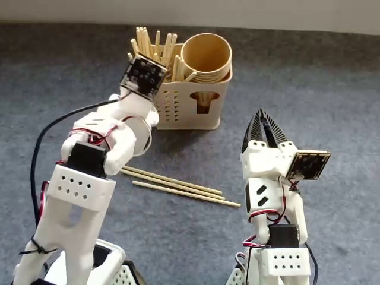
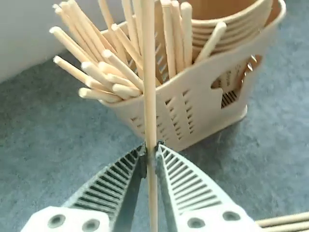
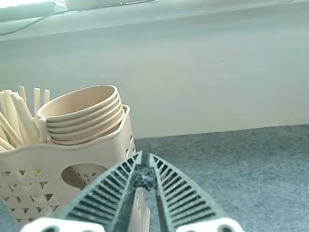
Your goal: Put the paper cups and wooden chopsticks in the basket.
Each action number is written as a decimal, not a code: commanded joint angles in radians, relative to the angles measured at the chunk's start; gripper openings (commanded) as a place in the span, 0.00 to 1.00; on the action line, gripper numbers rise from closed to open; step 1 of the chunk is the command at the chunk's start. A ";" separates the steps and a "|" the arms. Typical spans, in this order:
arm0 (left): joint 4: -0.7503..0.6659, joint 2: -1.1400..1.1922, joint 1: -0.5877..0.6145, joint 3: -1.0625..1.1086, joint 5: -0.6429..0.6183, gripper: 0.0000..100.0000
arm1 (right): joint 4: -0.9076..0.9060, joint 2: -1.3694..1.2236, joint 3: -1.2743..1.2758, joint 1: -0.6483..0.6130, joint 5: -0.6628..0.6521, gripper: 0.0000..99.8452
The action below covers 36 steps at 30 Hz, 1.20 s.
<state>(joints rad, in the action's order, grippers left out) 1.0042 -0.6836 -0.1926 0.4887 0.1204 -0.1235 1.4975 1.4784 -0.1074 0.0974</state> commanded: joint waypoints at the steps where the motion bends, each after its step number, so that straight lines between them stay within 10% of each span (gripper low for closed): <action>1: -0.041 -0.027 0.033 -0.114 -0.072 0.01 | 0.005 0.016 -0.005 -0.008 0.000 0.01; 36: -0.836 0.383 0.031 -0.188 -0.203 0.01 | 0.005 0.016 -0.005 -0.008 0.000 0.01</action>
<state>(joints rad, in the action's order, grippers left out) 0.1910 -0.3353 -0.1680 0.3429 -0.0790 -0.1235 1.4975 1.4784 -0.1074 0.0974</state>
